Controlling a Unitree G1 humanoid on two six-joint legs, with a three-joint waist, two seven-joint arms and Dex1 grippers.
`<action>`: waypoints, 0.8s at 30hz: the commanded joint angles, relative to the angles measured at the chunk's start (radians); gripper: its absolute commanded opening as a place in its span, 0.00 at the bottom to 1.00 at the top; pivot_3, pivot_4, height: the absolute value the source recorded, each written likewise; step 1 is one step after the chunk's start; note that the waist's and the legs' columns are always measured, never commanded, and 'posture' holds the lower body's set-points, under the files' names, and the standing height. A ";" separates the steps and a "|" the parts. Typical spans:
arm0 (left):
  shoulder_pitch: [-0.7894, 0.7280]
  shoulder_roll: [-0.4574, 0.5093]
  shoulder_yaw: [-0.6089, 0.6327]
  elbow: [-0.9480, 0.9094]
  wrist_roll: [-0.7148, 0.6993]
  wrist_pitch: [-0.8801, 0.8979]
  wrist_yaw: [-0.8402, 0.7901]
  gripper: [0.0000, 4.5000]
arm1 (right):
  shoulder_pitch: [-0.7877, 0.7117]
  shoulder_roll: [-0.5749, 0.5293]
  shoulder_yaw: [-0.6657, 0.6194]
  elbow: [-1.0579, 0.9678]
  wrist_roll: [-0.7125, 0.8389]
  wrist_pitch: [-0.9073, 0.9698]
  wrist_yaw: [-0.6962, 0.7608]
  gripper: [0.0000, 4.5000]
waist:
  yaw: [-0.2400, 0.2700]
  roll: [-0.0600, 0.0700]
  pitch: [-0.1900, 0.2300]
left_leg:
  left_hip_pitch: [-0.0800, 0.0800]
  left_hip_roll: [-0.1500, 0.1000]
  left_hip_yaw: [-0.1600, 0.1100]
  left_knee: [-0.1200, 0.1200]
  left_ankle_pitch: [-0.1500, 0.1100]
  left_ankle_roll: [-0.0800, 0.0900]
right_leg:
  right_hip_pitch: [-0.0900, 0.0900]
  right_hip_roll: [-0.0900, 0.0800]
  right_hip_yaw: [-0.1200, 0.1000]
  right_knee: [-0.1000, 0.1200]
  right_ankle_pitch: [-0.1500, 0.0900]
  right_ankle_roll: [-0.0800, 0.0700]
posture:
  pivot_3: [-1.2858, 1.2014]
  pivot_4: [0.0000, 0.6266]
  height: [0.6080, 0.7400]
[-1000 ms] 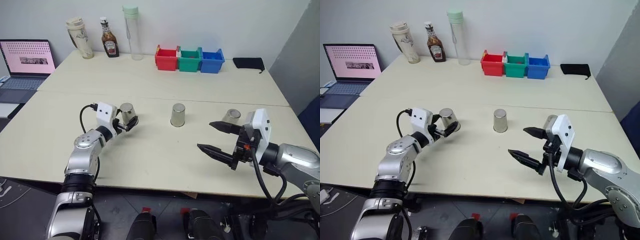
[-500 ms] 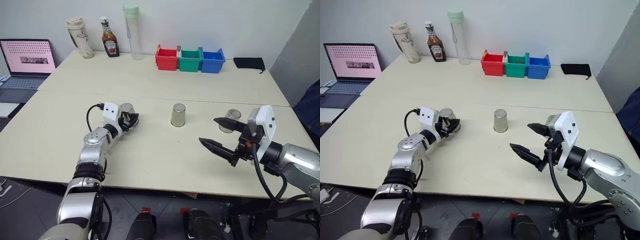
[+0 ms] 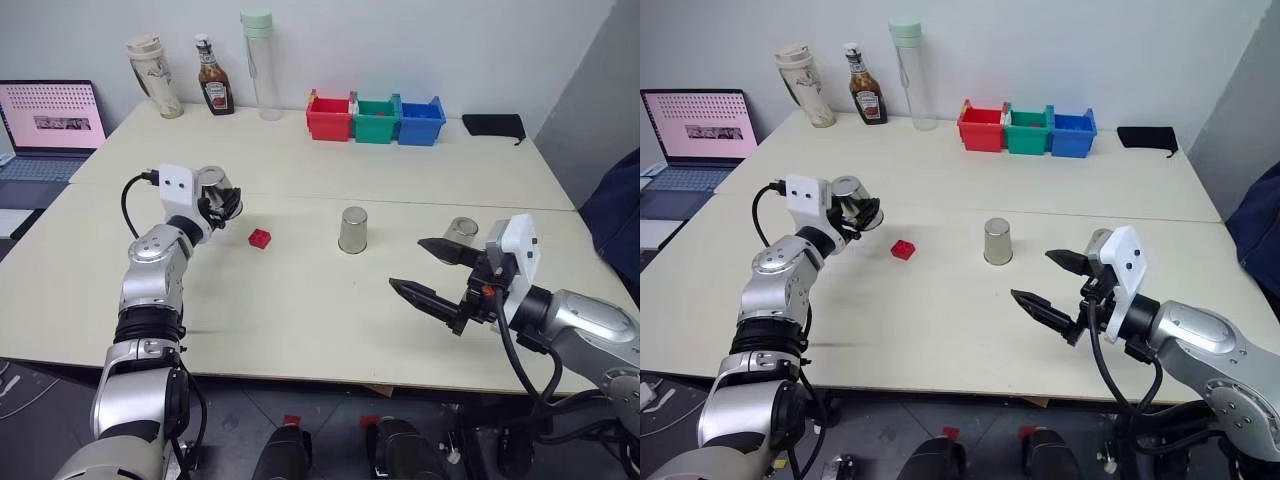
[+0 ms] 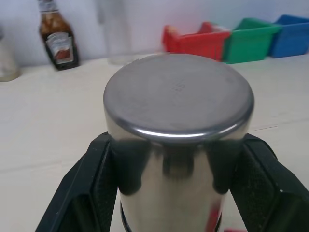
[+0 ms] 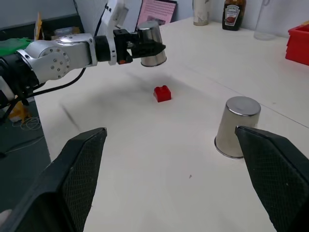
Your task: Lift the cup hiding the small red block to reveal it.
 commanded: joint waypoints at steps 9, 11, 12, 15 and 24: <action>-0.028 0.007 0.032 0.199 -0.006 -0.057 -0.017 0.99 | -0.037 -0.003 -0.021 -0.005 0.002 -0.009 0.004 1.00 | 0.008 0.000 0.000 | -0.001 0.000 0.000 0.000 0.000 0.000 | -0.001 -0.001 0.000 -0.001 0.000 0.000 | 0.52 0.24 1.00; -0.024 0.021 0.034 0.183 -0.009 -0.048 -0.031 0.99 | -0.043 -0.002 -0.018 0.003 0.002 -0.010 0.008 1.00 | 0.009 0.000 0.000 | -0.001 0.000 0.000 0.000 0.000 0.000 | -0.001 -0.002 0.000 -0.001 0.000 0.000 | 0.52 0.24 1.00; -0.022 0.026 0.033 0.176 -0.010 -0.044 -0.036 0.99 | -0.045 -0.001 -0.016 0.006 0.001 -0.010 0.010 1.00 | 0.009 0.000 0.000 | -0.001 0.000 0.000 0.000 0.000 0.000 | -0.001 -0.002 0.000 -0.001 0.000 0.000 | 0.52 0.24 1.00; 0.050 0.055 0.029 0.049 -0.025 0.032 -0.082 0.99 | -0.054 0.017 0.003 0.016 -0.012 -0.022 0.013 1.00 | 0.007 0.000 0.000 | -0.001 0.000 0.000 0.000 0.000 0.000 | -0.001 -0.002 0.000 -0.001 0.000 0.000 | 0.52 0.24 1.00; 0.392 0.271 0.108 -0.492 -0.168 0.439 -0.249 0.99 | -0.084 0.052 0.030 0.064 -0.031 -0.035 0.052 1.00 | -0.019 -0.001 0.001 | -0.001 0.002 -0.001 -0.002 0.000 0.000 | -0.002 -0.003 0.001 0.000 -0.001 -0.002 | 0.52 0.24 1.00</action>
